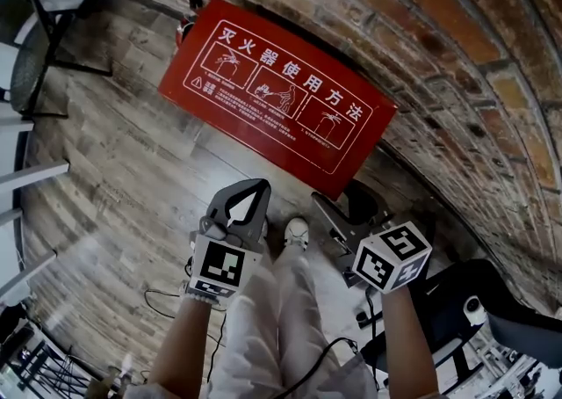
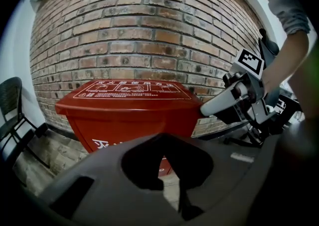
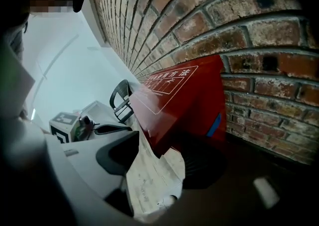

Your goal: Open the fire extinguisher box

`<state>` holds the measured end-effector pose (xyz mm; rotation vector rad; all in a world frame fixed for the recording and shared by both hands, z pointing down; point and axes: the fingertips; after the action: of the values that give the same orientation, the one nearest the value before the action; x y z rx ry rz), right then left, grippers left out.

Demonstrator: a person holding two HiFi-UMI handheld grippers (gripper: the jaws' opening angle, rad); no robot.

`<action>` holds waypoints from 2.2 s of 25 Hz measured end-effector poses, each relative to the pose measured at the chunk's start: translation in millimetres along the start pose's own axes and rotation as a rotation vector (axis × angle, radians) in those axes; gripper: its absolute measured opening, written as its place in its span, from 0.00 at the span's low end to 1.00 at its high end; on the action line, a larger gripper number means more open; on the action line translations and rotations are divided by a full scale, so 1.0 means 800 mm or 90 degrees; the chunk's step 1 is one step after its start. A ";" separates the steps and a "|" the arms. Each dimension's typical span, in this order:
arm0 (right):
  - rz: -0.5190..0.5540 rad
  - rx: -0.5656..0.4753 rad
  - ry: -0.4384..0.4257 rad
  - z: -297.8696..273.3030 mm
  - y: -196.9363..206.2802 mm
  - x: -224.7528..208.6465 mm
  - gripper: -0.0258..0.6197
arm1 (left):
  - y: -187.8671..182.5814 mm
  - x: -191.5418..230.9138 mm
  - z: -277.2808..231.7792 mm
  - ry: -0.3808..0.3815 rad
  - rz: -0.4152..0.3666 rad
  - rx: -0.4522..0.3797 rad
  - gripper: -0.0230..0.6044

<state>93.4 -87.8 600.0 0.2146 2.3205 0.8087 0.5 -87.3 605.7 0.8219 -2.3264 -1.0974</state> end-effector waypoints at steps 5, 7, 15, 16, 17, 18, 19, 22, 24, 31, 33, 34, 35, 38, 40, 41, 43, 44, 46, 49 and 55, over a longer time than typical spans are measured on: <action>0.010 0.002 0.006 0.002 -0.001 0.002 0.44 | 0.008 -0.003 -0.017 0.013 0.000 0.009 0.04; 0.012 0.003 0.008 0.003 -0.002 0.002 0.43 | 0.009 -0.004 -0.024 0.017 0.002 0.010 0.04; 0.001 -0.013 -0.001 0.008 -0.007 0.005 0.43 | 0.008 -0.001 -0.044 0.026 -0.002 0.009 0.04; 0.000 -0.014 -0.002 0.008 -0.008 0.006 0.43 | 0.007 0.000 -0.045 0.025 0.001 0.007 0.04; -0.002 -0.017 -0.004 0.009 -0.009 0.007 0.43 | 0.007 0.000 -0.046 0.024 0.003 0.005 0.04; -0.005 -0.019 -0.006 0.010 -0.010 0.008 0.43 | 0.007 0.000 -0.047 0.023 0.004 0.004 0.04; -0.007 -0.022 -0.008 0.011 -0.011 0.009 0.43 | 0.007 0.000 -0.047 0.024 0.004 0.003 0.04; -0.008 -0.034 -0.015 0.016 -0.014 0.013 0.43 | 0.013 -0.002 -0.048 0.027 0.007 0.009 0.04; -0.012 -0.041 -0.019 0.020 -0.017 0.015 0.42 | 0.018 -0.004 -0.047 0.029 0.012 0.016 0.04; 0.006 -0.042 -0.035 0.034 -0.029 0.027 0.42 | 0.029 -0.008 -0.041 0.026 0.017 0.038 0.04; 0.018 -0.045 -0.039 0.039 -0.033 0.031 0.42 | 0.030 -0.008 -0.041 0.025 0.016 0.040 0.04; 0.025 -0.046 -0.040 0.042 -0.036 0.033 0.42 | 0.031 -0.009 -0.041 0.025 0.014 0.040 0.04; 0.034 -0.048 -0.041 0.044 -0.038 0.035 0.42 | 0.032 -0.009 -0.041 0.024 0.010 0.038 0.04; 0.063 -0.051 -0.043 0.048 -0.044 0.039 0.42 | 0.039 -0.009 -0.040 0.022 0.003 0.035 0.04; 0.079 -0.051 -0.041 0.049 -0.045 0.038 0.42 | 0.045 -0.009 -0.041 0.019 0.007 0.040 0.04; 0.087 -0.051 -0.039 0.050 -0.047 0.037 0.42 | 0.046 -0.010 -0.042 0.019 0.009 0.042 0.04; 0.108 -0.053 -0.030 0.056 -0.060 0.034 0.41 | 0.038 -0.010 -0.045 0.020 0.009 0.044 0.04; 0.116 -0.056 -0.026 0.060 -0.070 0.032 0.40 | 0.031 -0.011 -0.046 0.021 0.009 0.043 0.04; 0.128 -0.069 -0.015 0.069 -0.092 0.029 0.37 | 0.019 -0.011 -0.048 0.022 0.008 0.044 0.04; 0.167 -0.086 0.020 0.076 -0.115 0.023 0.32 | 0.014 -0.009 -0.048 0.022 0.010 0.044 0.04; 0.270 -0.109 0.135 0.084 -0.149 -0.003 0.18 | 0.014 -0.008 -0.048 0.030 0.010 0.049 0.04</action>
<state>144.8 -150.3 489.7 0.5837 2.4184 1.2877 25.0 -97.8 636.4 0.8472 -2.3442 -0.9768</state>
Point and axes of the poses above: the fingertips, and each gripper's own axes: z backward along the fingers, x to its left, y out of its underside, and after that the axes turned 3 degrees about y, right-handed
